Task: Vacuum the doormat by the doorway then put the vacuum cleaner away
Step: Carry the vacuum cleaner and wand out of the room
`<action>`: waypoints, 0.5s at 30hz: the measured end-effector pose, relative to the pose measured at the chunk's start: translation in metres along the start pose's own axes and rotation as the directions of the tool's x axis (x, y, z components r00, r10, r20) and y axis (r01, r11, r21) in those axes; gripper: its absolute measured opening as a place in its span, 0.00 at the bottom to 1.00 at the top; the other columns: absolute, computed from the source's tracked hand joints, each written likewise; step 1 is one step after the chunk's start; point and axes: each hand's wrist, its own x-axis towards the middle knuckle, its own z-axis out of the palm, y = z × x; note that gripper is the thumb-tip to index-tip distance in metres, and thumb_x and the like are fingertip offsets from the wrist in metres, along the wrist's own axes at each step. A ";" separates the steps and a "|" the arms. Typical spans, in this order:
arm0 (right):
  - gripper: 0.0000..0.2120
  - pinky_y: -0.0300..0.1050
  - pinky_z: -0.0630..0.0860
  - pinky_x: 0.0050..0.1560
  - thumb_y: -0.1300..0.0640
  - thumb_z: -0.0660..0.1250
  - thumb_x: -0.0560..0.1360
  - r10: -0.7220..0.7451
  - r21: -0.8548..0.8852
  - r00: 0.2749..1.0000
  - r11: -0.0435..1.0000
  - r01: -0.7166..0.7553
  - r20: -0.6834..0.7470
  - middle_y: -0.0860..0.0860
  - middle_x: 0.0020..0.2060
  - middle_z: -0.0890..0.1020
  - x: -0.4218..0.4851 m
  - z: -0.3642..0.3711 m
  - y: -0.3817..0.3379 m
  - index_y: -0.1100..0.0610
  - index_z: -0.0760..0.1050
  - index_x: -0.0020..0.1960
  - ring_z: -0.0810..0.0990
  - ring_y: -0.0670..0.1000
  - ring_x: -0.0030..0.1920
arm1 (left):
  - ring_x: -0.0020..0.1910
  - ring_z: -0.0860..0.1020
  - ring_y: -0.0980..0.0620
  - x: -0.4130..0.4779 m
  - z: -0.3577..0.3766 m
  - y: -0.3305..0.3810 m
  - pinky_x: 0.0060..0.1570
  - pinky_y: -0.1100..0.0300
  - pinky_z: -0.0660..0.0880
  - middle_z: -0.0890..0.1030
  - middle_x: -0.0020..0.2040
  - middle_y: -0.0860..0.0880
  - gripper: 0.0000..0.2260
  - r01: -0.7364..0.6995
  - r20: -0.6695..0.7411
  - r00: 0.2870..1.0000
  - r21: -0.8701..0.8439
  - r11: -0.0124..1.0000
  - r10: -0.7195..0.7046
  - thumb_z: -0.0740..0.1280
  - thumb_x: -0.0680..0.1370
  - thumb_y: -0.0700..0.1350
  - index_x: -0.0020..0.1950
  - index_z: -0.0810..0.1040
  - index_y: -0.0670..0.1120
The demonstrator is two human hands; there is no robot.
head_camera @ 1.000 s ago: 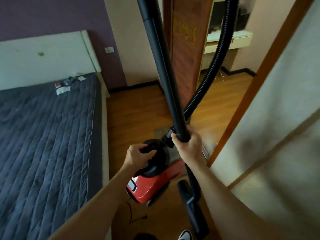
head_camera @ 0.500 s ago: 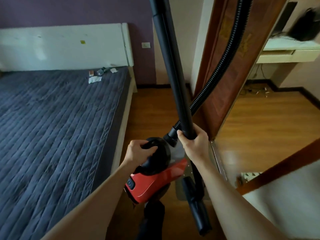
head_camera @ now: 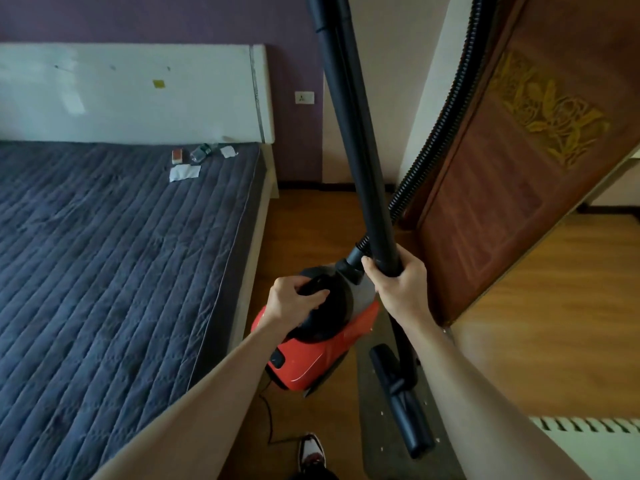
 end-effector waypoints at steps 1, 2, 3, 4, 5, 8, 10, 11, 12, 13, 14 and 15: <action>0.17 0.45 0.72 0.33 0.56 0.75 0.75 -0.005 -0.014 1.000 1.000 0.005 -0.003 0.43 0.26 0.77 0.016 0.005 0.002 0.38 0.75 0.35 0.76 0.48 0.28 | 0.21 0.75 0.63 0.015 -0.004 0.004 0.24 0.69 0.68 0.78 0.25 0.58 0.06 -0.004 -0.005 1.000 0.000 1.000 0.004 0.77 0.73 0.44 0.37 0.82 0.49; 0.16 0.46 0.72 0.33 0.56 0.75 0.75 -0.009 -0.021 1.000 1.000 0.009 -0.007 0.44 0.26 0.77 0.031 0.011 0.003 0.40 0.75 0.35 0.76 0.49 0.28 | 0.21 0.75 0.63 0.030 -0.008 0.007 0.24 0.69 0.68 0.79 0.25 0.58 0.06 -0.005 -0.010 1.000 -0.002 1.000 0.005 0.77 0.73 0.44 0.37 0.82 0.50; 0.15 0.46 0.72 0.33 0.56 0.75 0.75 -0.012 -0.023 1.000 1.000 0.011 -0.011 0.45 0.26 0.77 0.046 0.016 0.005 0.41 0.75 0.35 0.76 0.50 0.28 | 0.22 0.75 0.63 0.045 -0.012 0.009 0.24 0.69 0.68 0.79 0.26 0.57 0.06 -0.009 -0.015 1.000 -0.001 1.000 0.009 0.77 0.73 0.45 0.38 0.82 0.50; 0.14 0.46 0.72 0.33 0.56 0.75 0.75 -0.015 -0.022 1.000 1.000 0.015 -0.011 0.45 0.26 0.77 0.060 0.021 0.006 0.42 0.75 0.36 0.76 0.50 0.28 | 0.23 0.76 0.63 0.060 -0.016 0.010 0.26 0.68 0.69 0.80 0.28 0.57 0.05 -0.014 -0.021 1.000 0.004 1.000 0.014 0.77 0.73 0.45 0.39 0.83 0.50; 0.14 0.45 0.73 0.33 0.56 0.75 0.75 -0.023 -0.023 1.000 0.999 0.023 -0.009 0.45 0.26 0.77 0.075 0.026 0.009 0.42 0.76 0.37 0.77 0.49 0.29 | 0.24 0.77 0.63 0.075 -0.019 0.011 0.27 0.68 0.70 0.81 0.29 0.56 0.05 -0.020 -0.028 0.999 0.005 1.000 0.021 0.78 0.72 0.46 0.39 0.83 0.50; 0.15 0.41 0.74 0.35 0.58 0.76 0.75 -0.059 -0.038 0.998 0.998 0.059 0.002 0.42 0.28 0.78 0.117 0.043 0.015 0.42 0.76 0.38 0.78 0.48 0.31 | 0.28 0.79 0.61 0.120 -0.025 0.012 0.30 0.66 0.72 0.82 0.30 0.56 0.05 -0.025 -0.052 0.998 0.013 1.000 0.026 0.78 0.72 0.46 0.38 0.83 0.51; 0.16 0.39 0.73 0.35 0.59 0.76 0.75 -0.064 -0.035 0.998 0.997 0.064 0.004 0.41 0.28 0.78 0.145 0.054 0.023 0.40 0.75 0.38 0.78 0.48 0.31 | 0.30 0.80 0.60 0.150 -0.027 0.012 0.31 0.63 0.74 0.82 0.29 0.56 0.07 -0.030 -0.060 0.998 0.026 0.999 0.032 0.78 0.72 0.46 0.36 0.83 0.52; 0.17 0.39 0.72 0.34 0.59 0.76 0.75 -0.062 -0.029 0.998 0.998 0.062 0.006 0.41 0.28 0.78 0.160 0.060 0.028 0.40 0.75 0.37 0.77 0.48 0.30 | 0.30 0.81 0.58 0.166 -0.027 0.012 0.32 0.61 0.76 0.82 0.29 0.55 0.07 -0.032 -0.066 0.997 0.033 0.999 0.034 0.78 0.71 0.45 0.35 0.83 0.52; 0.17 0.40 0.72 0.34 0.58 0.75 0.75 -0.062 -0.023 0.998 0.998 0.062 0.010 0.42 0.27 0.78 0.176 0.066 0.034 0.40 0.75 0.36 0.78 0.48 0.29 | 0.31 0.81 0.58 0.182 -0.027 0.012 0.33 0.59 0.76 0.82 0.29 0.55 0.08 -0.036 -0.070 0.997 0.036 0.999 0.038 0.78 0.71 0.45 0.34 0.83 0.51; 0.17 0.40 0.72 0.34 0.58 0.75 0.75 -0.063 -0.018 0.998 0.998 0.063 0.016 0.42 0.27 0.78 0.192 0.072 0.041 0.39 0.75 0.36 0.78 0.48 0.29 | 0.31 0.81 0.58 0.198 -0.026 0.012 0.33 0.60 0.76 0.82 0.28 0.55 0.08 -0.040 -0.074 0.996 0.038 0.998 0.043 0.78 0.71 0.45 0.33 0.83 0.51; 0.18 0.40 0.72 0.34 0.59 0.75 0.75 -0.063 -0.012 0.998 0.998 0.063 0.024 0.41 0.27 0.78 0.208 0.078 0.047 0.39 0.75 0.35 0.78 0.48 0.29 | 0.30 0.80 0.59 0.215 -0.025 0.012 0.33 0.61 0.75 0.82 0.28 0.56 0.09 -0.047 -0.075 0.996 0.043 0.998 0.050 0.77 0.71 0.44 0.32 0.82 0.51; 0.18 0.39 0.72 0.34 0.59 0.75 0.75 -0.060 -0.006 0.998 0.998 0.061 0.029 0.41 0.27 0.78 0.225 0.084 0.054 0.39 0.75 0.36 0.78 0.47 0.29 | 0.29 0.79 0.60 0.232 -0.024 0.013 0.32 0.63 0.74 0.81 0.27 0.57 0.10 -0.054 -0.077 0.995 0.050 0.997 0.058 0.77 0.71 0.44 0.32 0.82 0.51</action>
